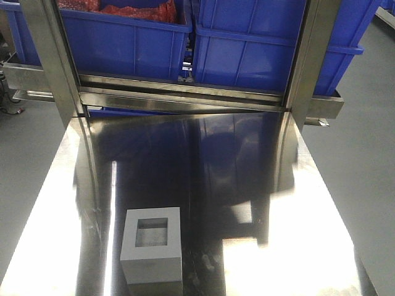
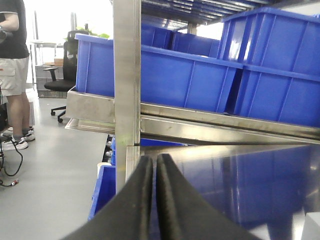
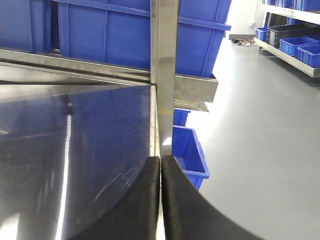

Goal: Sort gray base to blue bin

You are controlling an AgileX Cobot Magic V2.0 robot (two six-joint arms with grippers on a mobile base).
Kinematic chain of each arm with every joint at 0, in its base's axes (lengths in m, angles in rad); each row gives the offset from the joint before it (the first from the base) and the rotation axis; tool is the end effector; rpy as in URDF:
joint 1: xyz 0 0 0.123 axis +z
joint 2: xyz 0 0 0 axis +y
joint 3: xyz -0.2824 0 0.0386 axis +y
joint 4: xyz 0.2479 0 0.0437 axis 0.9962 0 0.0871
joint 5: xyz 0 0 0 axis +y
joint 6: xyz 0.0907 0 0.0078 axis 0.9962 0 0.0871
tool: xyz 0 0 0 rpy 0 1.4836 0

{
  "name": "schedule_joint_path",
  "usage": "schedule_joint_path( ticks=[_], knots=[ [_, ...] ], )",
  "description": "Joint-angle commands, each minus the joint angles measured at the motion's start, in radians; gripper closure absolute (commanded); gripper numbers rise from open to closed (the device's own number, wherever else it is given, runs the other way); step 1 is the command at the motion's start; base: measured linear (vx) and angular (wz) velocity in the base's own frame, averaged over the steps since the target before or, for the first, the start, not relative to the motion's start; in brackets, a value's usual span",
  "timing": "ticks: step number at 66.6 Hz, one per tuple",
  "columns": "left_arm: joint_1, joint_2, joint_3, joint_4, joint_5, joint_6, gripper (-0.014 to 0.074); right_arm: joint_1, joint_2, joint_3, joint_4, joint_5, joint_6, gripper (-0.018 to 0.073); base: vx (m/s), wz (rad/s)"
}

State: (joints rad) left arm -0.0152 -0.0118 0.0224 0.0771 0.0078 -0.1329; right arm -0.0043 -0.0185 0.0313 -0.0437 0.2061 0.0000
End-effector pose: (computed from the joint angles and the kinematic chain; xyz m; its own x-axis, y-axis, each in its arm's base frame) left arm 0.0563 -0.0008 0.2055 0.0678 -0.0568 -0.9961 0.0184 0.9983 -0.0557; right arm 0.0556 -0.0011 0.1848 -0.1316 -0.0422 -0.9904 0.0075 0.9990 -0.0436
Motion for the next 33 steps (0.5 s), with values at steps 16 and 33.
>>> schedule_joint_path(
  ticks=[16,33],
  knots=[
    [-0.007,0.161,-0.25,-0.013,0.033,-0.009,0.0603,-0.001,-0.007,0.006,-0.009,-0.079,-0.012,0.0564,0.0,0.0],
    [-0.007,0.408,-0.45,-0.014,0.362,-0.008,0.0603,-0.001,-0.007,0.006,-0.009,-0.079,-0.012,0.0564,0.0,0.0]
  ],
)
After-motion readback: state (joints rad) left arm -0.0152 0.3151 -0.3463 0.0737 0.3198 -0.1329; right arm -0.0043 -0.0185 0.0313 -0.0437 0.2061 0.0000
